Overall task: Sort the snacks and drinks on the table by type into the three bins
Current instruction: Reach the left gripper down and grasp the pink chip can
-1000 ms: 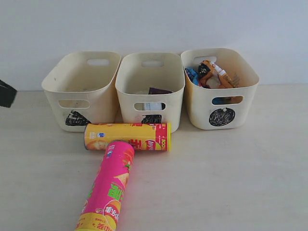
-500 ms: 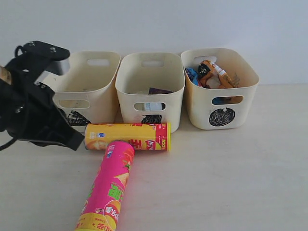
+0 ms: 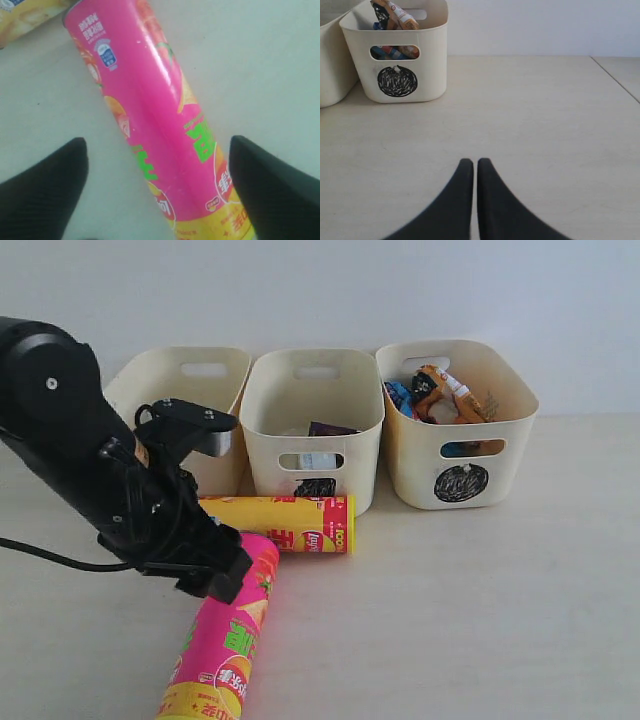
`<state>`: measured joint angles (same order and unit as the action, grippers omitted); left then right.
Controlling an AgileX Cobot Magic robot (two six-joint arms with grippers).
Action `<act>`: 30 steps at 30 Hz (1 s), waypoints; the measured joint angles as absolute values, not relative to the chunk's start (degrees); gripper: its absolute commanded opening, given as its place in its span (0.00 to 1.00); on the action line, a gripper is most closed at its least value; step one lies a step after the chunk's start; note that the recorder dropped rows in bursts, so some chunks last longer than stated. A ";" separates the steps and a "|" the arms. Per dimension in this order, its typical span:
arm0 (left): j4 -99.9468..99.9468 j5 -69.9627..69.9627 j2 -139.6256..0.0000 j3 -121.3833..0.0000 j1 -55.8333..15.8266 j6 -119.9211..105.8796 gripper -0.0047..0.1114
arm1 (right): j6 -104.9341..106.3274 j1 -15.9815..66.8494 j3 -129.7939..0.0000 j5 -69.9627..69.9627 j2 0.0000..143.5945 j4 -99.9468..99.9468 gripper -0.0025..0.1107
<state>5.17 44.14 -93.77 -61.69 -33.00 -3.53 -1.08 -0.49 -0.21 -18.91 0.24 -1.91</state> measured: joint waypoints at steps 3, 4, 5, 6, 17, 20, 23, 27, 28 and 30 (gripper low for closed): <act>6.57 43.19 -95.15 -61.69 -33.00 -3.16 0.77 | -1.08 -0.49 -0.21 -18.91 0.24 -1.91 0.02; 7.25 42.72 -95.55 -61.69 -33.00 -3.16 0.77 | -1.08 -0.49 -0.21 -18.91 0.24 -1.91 0.02; 8.20 42.12 -96.09 -61.69 -33.00 -3.06 0.77 | -1.08 -0.49 -0.21 -18.91 0.24 -1.91 0.02; 8.80 41.42 -96.72 -61.69 -33.00 -3.06 0.77 | -1.08 -0.49 -0.21 -18.91 0.24 -1.91 0.02; 9.44 36.49 -105.88 -61.81 -33.00 -2.83 0.77 | -1.08 -0.49 -0.21 -18.91 0.24 -1.91 0.02; 9.44 36.37 -107.79 -61.81 -33.00 -2.83 0.77 | -1.08 -0.49 -0.21 -18.91 0.24 -1.91 0.02; 9.44 36.14 -109.33 -61.81 -33.00 -2.83 0.69 | -1.08 -0.49 -0.21 -18.91 0.24 -1.91 0.02; 9.44 35.52 -109.78 -61.81 -33.00 -2.65 0.14 | -1.08 -0.49 -0.21 -18.91 0.24 -1.91 0.02; 9.44 35.52 -109.78 -61.81 -33.00 -2.65 0.08 | -1.08 -0.49 -0.21 -18.91 0.24 -1.91 0.02; 9.44 35.52 -109.78 -61.81 -33.00 -2.65 0.07 | -1.08 -0.49 -0.21 -18.91 0.24 -1.91 0.02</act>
<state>9.44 35.52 -109.78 -61.81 -33.00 -2.65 -1.08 -0.49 -0.21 -18.91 0.24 -1.91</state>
